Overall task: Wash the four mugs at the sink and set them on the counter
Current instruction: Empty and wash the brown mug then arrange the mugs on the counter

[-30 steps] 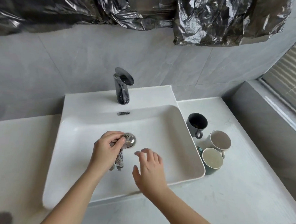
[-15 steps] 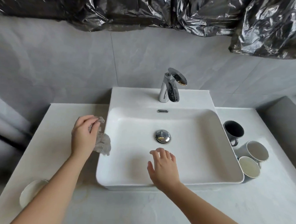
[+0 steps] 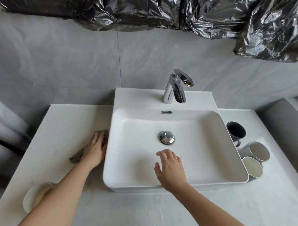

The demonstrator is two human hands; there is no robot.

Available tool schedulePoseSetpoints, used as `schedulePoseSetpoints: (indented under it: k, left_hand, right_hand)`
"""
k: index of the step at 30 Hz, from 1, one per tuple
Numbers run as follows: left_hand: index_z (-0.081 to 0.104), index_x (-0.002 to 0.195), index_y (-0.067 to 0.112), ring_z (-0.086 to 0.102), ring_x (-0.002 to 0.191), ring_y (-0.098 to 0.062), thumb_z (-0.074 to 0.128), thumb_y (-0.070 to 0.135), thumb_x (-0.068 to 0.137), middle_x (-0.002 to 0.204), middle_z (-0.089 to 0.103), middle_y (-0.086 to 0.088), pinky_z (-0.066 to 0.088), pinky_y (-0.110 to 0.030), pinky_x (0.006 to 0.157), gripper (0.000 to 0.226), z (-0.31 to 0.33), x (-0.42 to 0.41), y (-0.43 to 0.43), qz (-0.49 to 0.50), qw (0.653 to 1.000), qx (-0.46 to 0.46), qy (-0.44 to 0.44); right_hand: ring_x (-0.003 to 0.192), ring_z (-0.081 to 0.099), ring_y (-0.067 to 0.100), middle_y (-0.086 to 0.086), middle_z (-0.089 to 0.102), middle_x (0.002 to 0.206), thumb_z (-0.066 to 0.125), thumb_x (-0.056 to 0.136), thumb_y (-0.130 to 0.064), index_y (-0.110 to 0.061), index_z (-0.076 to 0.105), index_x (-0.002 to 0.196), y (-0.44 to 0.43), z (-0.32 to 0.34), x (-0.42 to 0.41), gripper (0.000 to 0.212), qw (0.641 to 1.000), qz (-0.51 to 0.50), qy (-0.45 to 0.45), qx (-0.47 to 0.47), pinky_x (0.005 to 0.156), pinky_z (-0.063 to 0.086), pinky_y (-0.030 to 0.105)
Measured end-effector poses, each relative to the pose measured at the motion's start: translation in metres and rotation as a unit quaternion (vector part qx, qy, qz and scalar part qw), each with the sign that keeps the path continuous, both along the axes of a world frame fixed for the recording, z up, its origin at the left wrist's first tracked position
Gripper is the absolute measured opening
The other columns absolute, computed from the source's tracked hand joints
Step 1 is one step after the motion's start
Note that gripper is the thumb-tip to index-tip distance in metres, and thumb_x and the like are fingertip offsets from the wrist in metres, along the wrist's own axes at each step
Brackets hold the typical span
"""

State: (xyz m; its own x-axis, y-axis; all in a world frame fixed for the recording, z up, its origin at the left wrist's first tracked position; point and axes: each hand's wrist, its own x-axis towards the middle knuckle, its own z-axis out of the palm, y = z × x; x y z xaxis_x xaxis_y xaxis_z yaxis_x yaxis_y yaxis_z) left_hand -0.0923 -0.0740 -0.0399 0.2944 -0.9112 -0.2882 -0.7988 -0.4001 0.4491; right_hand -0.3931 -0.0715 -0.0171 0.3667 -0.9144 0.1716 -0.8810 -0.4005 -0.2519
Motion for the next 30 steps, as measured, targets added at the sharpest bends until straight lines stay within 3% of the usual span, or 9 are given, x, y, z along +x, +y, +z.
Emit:
schedulePoseSetpoints:
  k: [4, 6, 9, 14, 18, 22, 25, 30]
  left_hand:
    - [0.027, 0.150, 0.020, 0.018, 0.145, -0.025, 0.047, 0.031, 0.097, 0.158, 0.022, -0.004, 0.015, -0.058, 0.115, 0.058, 0.027, -0.003, 0.021, 0.040, 0.994, 0.019, -0.099]
    - [0.035, 0.146, 0.024, 0.016, 0.145, -0.024, 0.048, 0.033, 0.096, 0.155, 0.026, -0.004, 0.010, -0.062, 0.113, 0.053, 0.042, -0.003, 0.042, 0.052, 0.982, 0.034, -0.176]
    - [0.043, 0.137, 0.026, 0.011, 0.143, -0.027, 0.051, 0.036, 0.091, 0.149, 0.029, -0.005, 0.008, -0.068, 0.110, 0.047, 0.053, 0.003, 0.079, 0.113, 0.965, 0.070, -0.225]
    - [0.026, 0.144, 0.033, 0.001, 0.142, -0.036, 0.062, 0.044, 0.082, 0.152, 0.015, -0.008, 0.018, -0.073, 0.105, 0.074, 0.052, 0.017, 0.127, 0.241, 0.943, 0.152, -0.174]
    - [0.030, 0.140, 0.035, 0.022, 0.126, -0.034, 0.064, 0.031, 0.077, 0.135, 0.027, -0.007, 0.041, -0.061, 0.097, 0.071, 0.046, 0.021, 0.143, 0.272, 0.935, 0.189, -0.129]
    - [0.047, 0.127, 0.034, 0.029, 0.116, -0.031, 0.065, 0.017, 0.079, 0.129, 0.033, -0.006, 0.046, -0.045, 0.087, 0.054, 0.042, 0.023, 0.151, 0.276, 0.939, 0.150, -0.140]
    - [0.054, 0.119, 0.032, 0.031, 0.114, -0.031, 0.065, 0.014, 0.080, 0.125, 0.037, -0.005, 0.044, -0.045, 0.084, 0.044, 0.041, 0.023, 0.153, 0.290, 0.943, 0.109, -0.122]
    - [0.056, 0.119, 0.030, 0.032, 0.114, -0.034, 0.074, 0.017, 0.074, 0.127, 0.038, -0.005, 0.046, -0.046, 0.080, 0.050, 0.064, 0.010, 0.144, 0.262, 0.958, 0.032, -0.116]
  right_hand:
    - [0.084, 0.063, 0.020, -0.003, 0.061, 0.098, 0.040, 0.082, -0.034, -0.019, 0.063, 0.103, 0.000, 0.000, -0.001, 0.035, 1.000, 0.003, -0.001, 0.005, 0.072, 0.051, 0.033]
    - [0.084, 0.063, 0.022, -0.002, 0.062, 0.098, 0.040, 0.082, -0.033, -0.018, 0.063, 0.104, 0.001, 0.000, -0.002, 0.036, 1.000, 0.006, -0.006, 0.008, 0.071, 0.052, 0.034]
    - [0.083, 0.063, 0.024, 0.000, 0.062, 0.098, 0.039, 0.082, -0.032, -0.016, 0.064, 0.103, 0.001, 0.001, -0.002, 0.036, 1.000, 0.019, -0.008, 0.014, 0.071, 0.052, 0.036]
    - [0.085, 0.063, 0.026, 0.002, 0.063, 0.099, 0.036, 0.083, -0.032, -0.015, 0.065, 0.103, 0.002, 0.004, -0.001, 0.039, 0.999, 0.029, -0.007, 0.025, 0.072, 0.052, 0.038]
    - [0.084, 0.063, 0.027, 0.003, 0.063, 0.099, 0.035, 0.083, -0.031, -0.014, 0.066, 0.102, 0.003, 0.006, -0.001, 0.040, 0.999, 0.030, -0.007, 0.026, 0.071, 0.052, 0.038]
    - [0.086, 0.063, 0.027, 0.003, 0.063, 0.100, 0.034, 0.083, -0.032, -0.014, 0.066, 0.104, 0.004, 0.007, -0.001, 0.042, 0.999, 0.029, -0.007, 0.040, 0.071, 0.051, 0.038]
    - [0.088, 0.062, 0.027, 0.004, 0.063, 0.102, 0.038, 0.084, -0.028, -0.013, 0.065, 0.105, 0.004, 0.007, -0.001, 0.038, 0.998, 0.030, -0.009, 0.050, 0.072, 0.050, 0.038]
    - [0.089, 0.062, 0.028, 0.004, 0.063, 0.103, 0.049, 0.081, -0.022, -0.013, 0.065, 0.106, 0.003, 0.006, -0.002, 0.031, 0.998, 0.030, -0.016, 0.048, 0.073, 0.050, 0.038]
